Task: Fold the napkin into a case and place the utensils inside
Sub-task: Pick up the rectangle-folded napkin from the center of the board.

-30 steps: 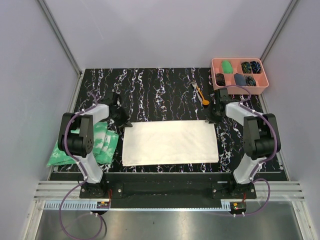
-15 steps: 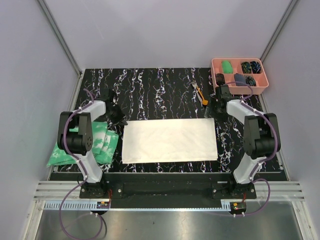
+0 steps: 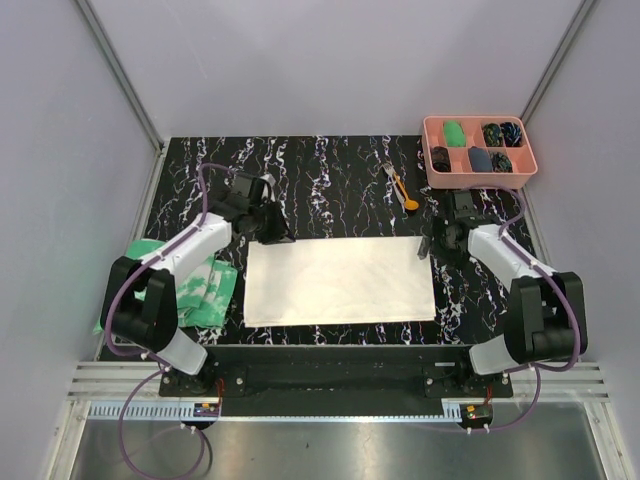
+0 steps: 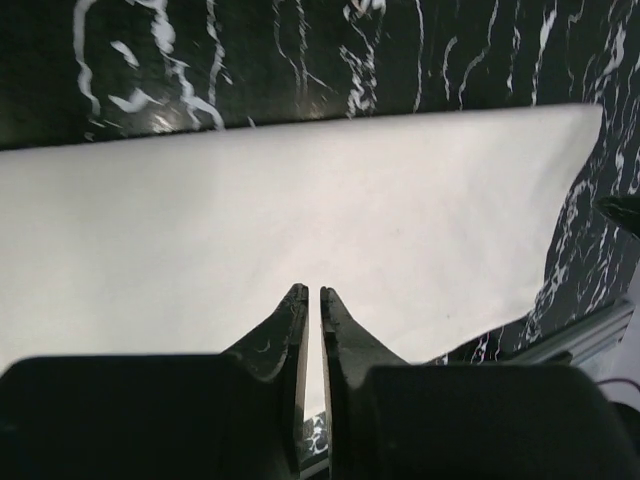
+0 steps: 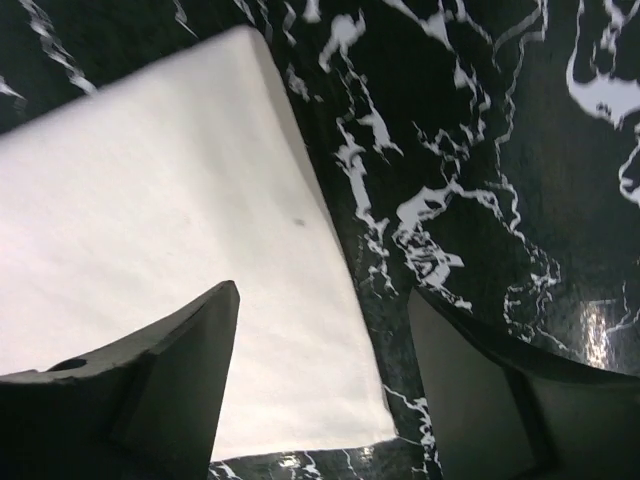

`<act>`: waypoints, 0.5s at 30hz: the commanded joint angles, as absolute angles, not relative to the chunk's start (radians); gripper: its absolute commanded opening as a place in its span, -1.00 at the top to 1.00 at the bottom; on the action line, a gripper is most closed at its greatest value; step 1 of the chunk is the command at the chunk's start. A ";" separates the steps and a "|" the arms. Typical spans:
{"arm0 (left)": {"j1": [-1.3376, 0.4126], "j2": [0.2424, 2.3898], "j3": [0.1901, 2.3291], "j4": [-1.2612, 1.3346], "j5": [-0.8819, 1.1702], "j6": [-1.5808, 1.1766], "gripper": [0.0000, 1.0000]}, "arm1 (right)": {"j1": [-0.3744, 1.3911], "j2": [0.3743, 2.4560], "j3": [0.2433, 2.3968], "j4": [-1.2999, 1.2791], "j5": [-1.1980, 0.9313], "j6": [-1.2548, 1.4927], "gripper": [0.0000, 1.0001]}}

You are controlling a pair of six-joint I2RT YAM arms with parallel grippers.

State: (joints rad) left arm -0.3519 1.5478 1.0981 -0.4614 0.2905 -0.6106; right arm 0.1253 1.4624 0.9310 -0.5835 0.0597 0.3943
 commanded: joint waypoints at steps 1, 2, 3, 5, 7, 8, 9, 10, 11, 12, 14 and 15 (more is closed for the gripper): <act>-0.429 1.537 1.086 -0.411 0.339 -0.633 0.77 | 0.152 1.465 0.916 -0.618 0.109 0.439 -0.47; -0.442 1.540 1.085 -0.410 0.350 -0.635 0.77 | 0.167 1.468 0.913 -0.618 0.112 0.440 -0.43; -0.460 1.543 1.085 -0.408 0.357 -0.638 0.77 | 0.170 1.480 0.911 -0.620 0.110 0.451 -0.42; -0.480 1.545 1.075 -0.400 0.376 -0.649 0.78 | 0.172 1.497 0.905 -0.615 0.089 0.457 -0.38; -0.489 1.539 1.068 -0.391 0.383 -0.656 0.78 | 0.176 1.525 0.902 -0.603 0.083 0.460 -0.35; -0.494 1.529 1.060 -0.387 0.385 -0.660 0.77 | 0.175 1.534 0.899 -0.604 0.087 0.462 -0.35; -0.497 1.523 1.058 -0.385 0.388 -0.661 0.77 | 0.175 1.551 0.897 -0.600 0.094 0.457 -0.34; -0.497 1.519 1.054 -0.384 0.393 -0.664 0.77 | 0.175 1.558 0.897 -0.594 0.095 0.457 -0.34; -0.497 1.505 1.048 -0.380 0.394 -0.664 0.76 | 0.175 1.568 0.896 -0.591 0.095 0.459 -0.34; -0.497 1.497 1.046 -0.380 0.393 -0.664 0.72 | 0.175 1.589 0.896 -0.580 0.097 0.460 -0.33; -0.499 1.473 1.040 -0.373 0.387 -0.661 0.68 | 0.176 1.611 0.905 -0.572 0.095 0.465 -0.31; -0.499 1.465 1.040 -0.373 0.384 -0.660 0.64 | 0.178 1.630 0.910 -0.575 0.094 0.468 -0.29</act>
State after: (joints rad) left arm -0.4961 1.5391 1.0462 -0.4240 0.3588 -0.6556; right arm 0.1703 1.5871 0.8978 -0.6022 0.0711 0.4488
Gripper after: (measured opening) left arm 0.149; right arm 0.662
